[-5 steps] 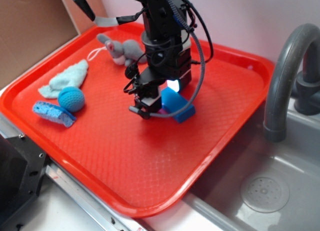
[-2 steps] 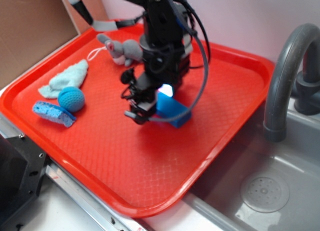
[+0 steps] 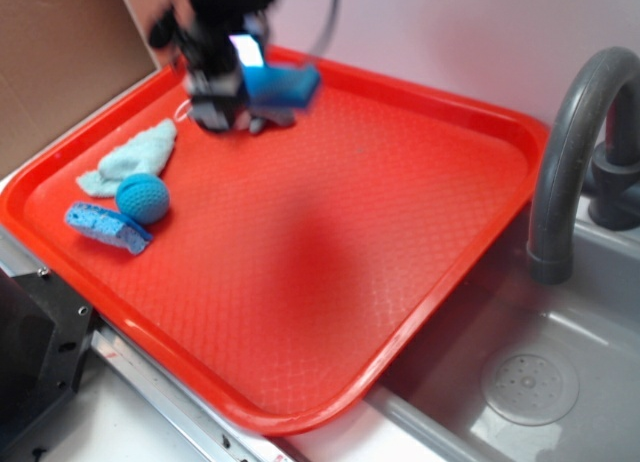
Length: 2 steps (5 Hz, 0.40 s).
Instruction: Grab the blue block.
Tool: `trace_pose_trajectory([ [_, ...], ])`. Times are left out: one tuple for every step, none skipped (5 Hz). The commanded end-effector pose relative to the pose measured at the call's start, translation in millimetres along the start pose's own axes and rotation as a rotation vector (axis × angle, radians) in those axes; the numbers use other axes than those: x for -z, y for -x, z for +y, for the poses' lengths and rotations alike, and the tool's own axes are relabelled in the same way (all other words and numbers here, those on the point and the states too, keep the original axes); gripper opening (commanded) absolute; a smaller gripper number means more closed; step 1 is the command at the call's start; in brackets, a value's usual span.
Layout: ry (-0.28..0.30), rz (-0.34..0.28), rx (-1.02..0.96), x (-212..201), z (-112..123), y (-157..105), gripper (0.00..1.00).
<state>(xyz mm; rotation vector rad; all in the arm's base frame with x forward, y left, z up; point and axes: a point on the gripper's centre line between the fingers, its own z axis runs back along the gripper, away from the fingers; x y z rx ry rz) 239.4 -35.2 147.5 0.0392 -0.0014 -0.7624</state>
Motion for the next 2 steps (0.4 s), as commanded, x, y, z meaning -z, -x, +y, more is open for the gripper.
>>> trace_pose_trajectory([
  [0.163,-0.126,-0.521,-52,-3,71,0.0],
  [0.061,-0.092,-0.769,-46,-10,56,0.0],
])
